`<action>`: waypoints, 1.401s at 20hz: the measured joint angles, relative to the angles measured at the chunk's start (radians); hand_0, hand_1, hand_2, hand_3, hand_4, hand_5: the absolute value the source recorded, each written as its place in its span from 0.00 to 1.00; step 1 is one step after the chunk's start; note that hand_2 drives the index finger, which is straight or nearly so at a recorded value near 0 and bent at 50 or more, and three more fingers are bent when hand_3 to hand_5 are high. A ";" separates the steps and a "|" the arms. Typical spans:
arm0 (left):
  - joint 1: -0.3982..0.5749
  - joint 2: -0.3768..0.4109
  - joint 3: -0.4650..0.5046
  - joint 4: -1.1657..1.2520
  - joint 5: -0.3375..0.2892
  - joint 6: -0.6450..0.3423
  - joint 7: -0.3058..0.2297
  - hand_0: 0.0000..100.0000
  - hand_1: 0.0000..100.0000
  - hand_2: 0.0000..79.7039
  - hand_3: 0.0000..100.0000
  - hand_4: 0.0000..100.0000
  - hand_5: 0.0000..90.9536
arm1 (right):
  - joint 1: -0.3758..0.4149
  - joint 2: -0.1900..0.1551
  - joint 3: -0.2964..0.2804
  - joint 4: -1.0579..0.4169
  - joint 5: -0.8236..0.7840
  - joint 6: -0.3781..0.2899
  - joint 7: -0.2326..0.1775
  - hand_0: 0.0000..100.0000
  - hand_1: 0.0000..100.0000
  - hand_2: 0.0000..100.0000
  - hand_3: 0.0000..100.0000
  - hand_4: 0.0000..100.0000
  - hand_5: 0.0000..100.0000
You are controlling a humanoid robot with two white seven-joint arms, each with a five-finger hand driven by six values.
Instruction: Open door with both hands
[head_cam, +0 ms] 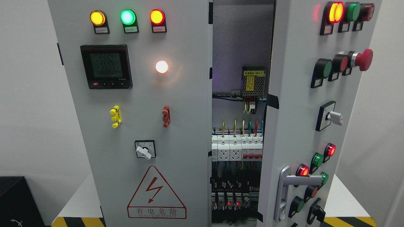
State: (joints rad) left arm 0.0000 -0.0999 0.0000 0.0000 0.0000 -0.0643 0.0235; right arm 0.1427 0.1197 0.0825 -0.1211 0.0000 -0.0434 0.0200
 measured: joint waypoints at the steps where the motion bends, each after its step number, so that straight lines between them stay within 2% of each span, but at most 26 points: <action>1: 0.000 0.000 0.000 0.000 0.000 0.000 0.000 0.12 0.56 0.00 0.00 0.00 0.00 | 0.000 0.000 0.000 0.000 0.000 0.000 0.000 0.10 0.13 0.00 0.00 0.00 0.00; 14: 0.000 0.000 0.000 0.000 0.000 0.000 0.000 0.12 0.56 0.00 0.00 0.00 0.00 | 0.000 0.000 0.000 0.000 0.000 0.000 0.003 0.10 0.13 0.00 0.00 0.00 0.00; 17: 0.026 0.006 0.005 -0.027 0.013 -0.003 -0.021 0.12 0.56 0.00 0.00 0.00 0.00 | 0.000 0.000 0.000 0.000 0.000 0.000 0.004 0.10 0.13 0.00 0.00 0.00 0.00; 23: 0.154 0.081 0.040 -0.270 0.124 0.010 -0.085 0.12 0.56 0.00 0.00 0.00 0.00 | 0.000 0.000 0.000 0.000 0.000 0.000 0.000 0.10 0.13 0.00 0.00 0.00 0.00; 26: 0.205 0.149 0.087 -0.444 0.211 0.011 -0.160 0.12 0.56 0.00 0.00 0.00 0.00 | 0.000 0.000 0.000 0.000 0.000 0.000 0.000 0.10 0.13 0.00 0.00 0.00 0.00; 28: 0.233 0.207 0.119 -0.563 0.290 0.014 -0.193 0.12 0.56 0.00 0.00 0.00 0.00 | 0.000 0.000 0.000 0.000 0.000 0.000 0.000 0.10 0.13 0.00 0.00 0.00 0.00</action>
State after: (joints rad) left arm 0.2326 0.1068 0.1193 -0.5628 0.2905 -0.0503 -0.1692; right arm 0.1427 0.1197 0.0827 -0.1211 0.0000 -0.0435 0.0203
